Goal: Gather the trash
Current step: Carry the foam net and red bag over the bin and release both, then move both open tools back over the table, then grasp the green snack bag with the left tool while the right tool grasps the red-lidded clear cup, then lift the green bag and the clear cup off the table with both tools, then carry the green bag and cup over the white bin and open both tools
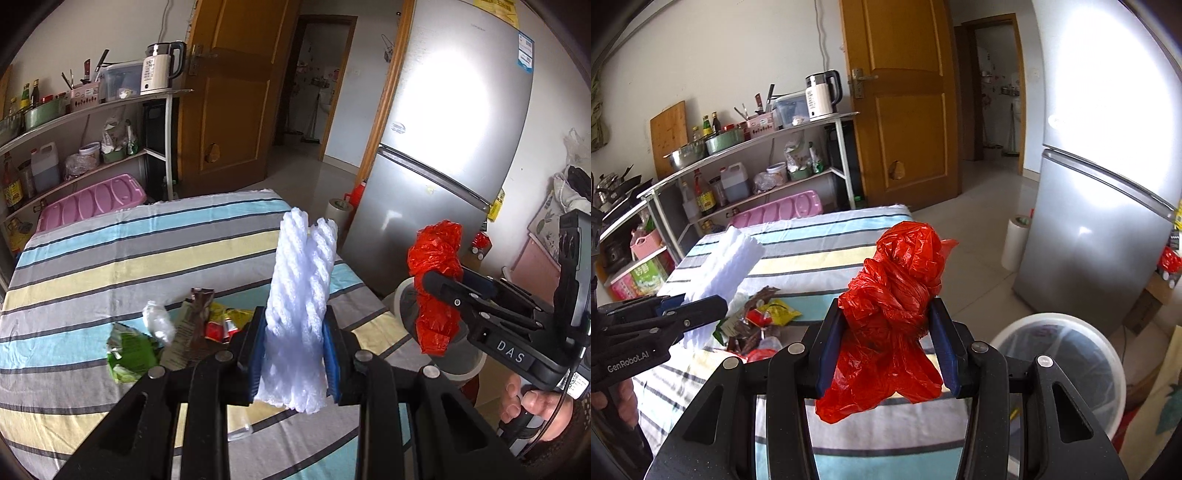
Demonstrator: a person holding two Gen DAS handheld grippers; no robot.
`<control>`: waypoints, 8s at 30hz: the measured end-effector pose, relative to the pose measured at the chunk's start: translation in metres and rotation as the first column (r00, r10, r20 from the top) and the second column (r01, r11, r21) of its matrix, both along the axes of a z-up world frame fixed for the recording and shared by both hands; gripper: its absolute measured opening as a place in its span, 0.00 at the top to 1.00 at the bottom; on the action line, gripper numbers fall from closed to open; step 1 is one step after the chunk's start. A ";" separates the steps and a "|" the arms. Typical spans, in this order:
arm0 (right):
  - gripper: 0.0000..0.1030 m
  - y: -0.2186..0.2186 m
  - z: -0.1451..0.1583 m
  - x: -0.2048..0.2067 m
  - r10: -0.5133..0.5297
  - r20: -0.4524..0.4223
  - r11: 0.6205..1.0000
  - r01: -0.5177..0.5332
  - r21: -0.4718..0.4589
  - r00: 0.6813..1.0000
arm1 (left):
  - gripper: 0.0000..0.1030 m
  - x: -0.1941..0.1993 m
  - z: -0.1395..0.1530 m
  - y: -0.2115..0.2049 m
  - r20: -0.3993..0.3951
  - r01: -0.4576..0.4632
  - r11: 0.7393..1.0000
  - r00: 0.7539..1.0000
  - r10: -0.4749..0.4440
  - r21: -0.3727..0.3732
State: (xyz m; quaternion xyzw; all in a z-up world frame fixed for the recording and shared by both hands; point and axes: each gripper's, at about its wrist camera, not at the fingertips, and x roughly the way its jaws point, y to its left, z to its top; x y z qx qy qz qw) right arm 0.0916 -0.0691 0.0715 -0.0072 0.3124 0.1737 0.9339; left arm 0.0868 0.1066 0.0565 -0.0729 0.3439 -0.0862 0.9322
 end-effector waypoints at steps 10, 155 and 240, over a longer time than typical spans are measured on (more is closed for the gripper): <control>0.55 -0.052 0.003 -0.010 -0.109 0.027 0.993 0.110 -0.033 0.994 | 0.72 0.016 0.000 -0.068 -0.004 0.126 0.992 0.992 -0.126 0.002; 0.43 0.129 -0.083 0.009 0.264 -0.260 0.954 -0.291 -0.069 0.929 | 0.24 -0.002 -0.079 0.105 -0.180 -0.314 0.949 0.936 0.303 -0.040; 0.53 -0.043 -0.001 -0.035 -0.064 0.024 0.997 0.065 -0.039 0.998 | 0.63 0.003 -0.004 -0.084 0.017 0.098 0.993 0.995 -0.100 0.063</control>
